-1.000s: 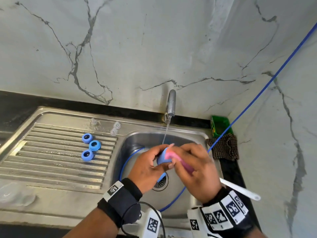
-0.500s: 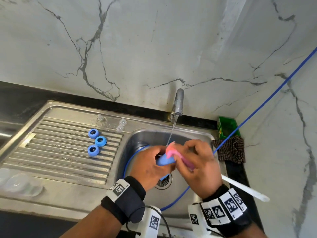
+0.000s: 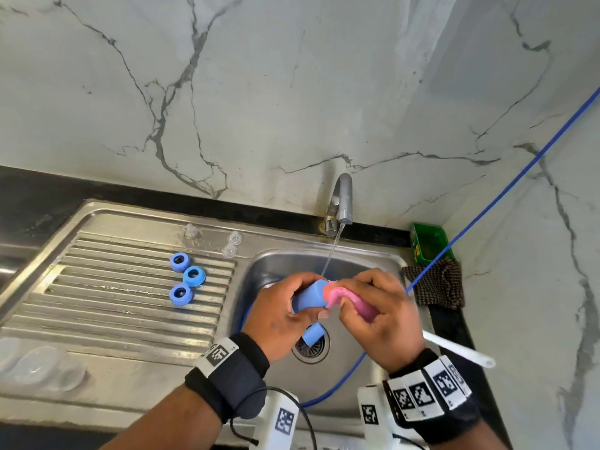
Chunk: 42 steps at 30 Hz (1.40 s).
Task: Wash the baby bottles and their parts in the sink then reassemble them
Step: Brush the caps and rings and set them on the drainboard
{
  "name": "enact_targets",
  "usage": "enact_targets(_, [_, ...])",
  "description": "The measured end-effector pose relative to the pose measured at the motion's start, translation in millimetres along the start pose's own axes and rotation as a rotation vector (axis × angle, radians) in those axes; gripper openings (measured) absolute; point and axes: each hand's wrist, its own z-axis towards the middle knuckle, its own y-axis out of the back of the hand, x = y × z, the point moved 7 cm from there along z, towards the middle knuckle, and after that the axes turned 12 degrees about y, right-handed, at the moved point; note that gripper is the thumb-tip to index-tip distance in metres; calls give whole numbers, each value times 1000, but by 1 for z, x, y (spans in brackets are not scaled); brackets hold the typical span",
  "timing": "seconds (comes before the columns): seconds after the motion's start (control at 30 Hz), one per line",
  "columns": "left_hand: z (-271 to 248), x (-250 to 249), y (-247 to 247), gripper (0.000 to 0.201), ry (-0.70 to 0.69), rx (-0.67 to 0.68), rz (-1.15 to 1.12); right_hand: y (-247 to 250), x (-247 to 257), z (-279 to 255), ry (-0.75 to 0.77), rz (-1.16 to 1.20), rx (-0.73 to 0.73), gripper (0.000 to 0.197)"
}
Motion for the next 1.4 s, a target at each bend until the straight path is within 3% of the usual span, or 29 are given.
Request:
enact_targets(0.1, [2,-5,-6,46,-35,33,46,2,4,3,-7,8,-28,24])
enact_targets(0.23, [13,-2,1,49,23,4,-82,5,5,2,-34,-28,11,24])
enact_targets(0.33, [17,2,8,49,199,-17,-536,18,-4,-6,-48,-71,37,26])
enact_targets(0.4, [17,0,-1,46,334,76,-849,28,-7,-10,-90,2,-9,32])
enact_targets(0.5, [15,-5,-15,46,416,187,-983,33,-5,-10,-164,98,-49,30])
enact_targets(0.6, [13,-4,-33,46,458,233,-923,29,-3,-6,-176,96,-31,28])
enact_targets(0.73, [17,-1,-43,53,355,102,-712,23,-11,-2,-165,126,2,30])
enact_targets(0.87, [19,-4,-38,44,287,25,-722,5,-27,-16,-233,393,242,51])
enact_targets(0.97, [21,-6,-33,42,218,71,-724,-3,-38,-29,-238,488,394,67])
enact_targets(1.1, [16,-14,-40,30,95,89,-476,2,-46,-20,-230,431,378,55])
enact_targets(1.23, [11,-18,-44,54,21,206,-334,2,-51,-14,-299,508,360,51])
enact_targets(1.3, [10,-19,-38,54,-9,253,-285,0,-49,-15,-330,574,373,52])
enact_targets(1.4, [8,-18,-24,48,-1,234,-283,-8,-43,-23,-286,596,513,64])
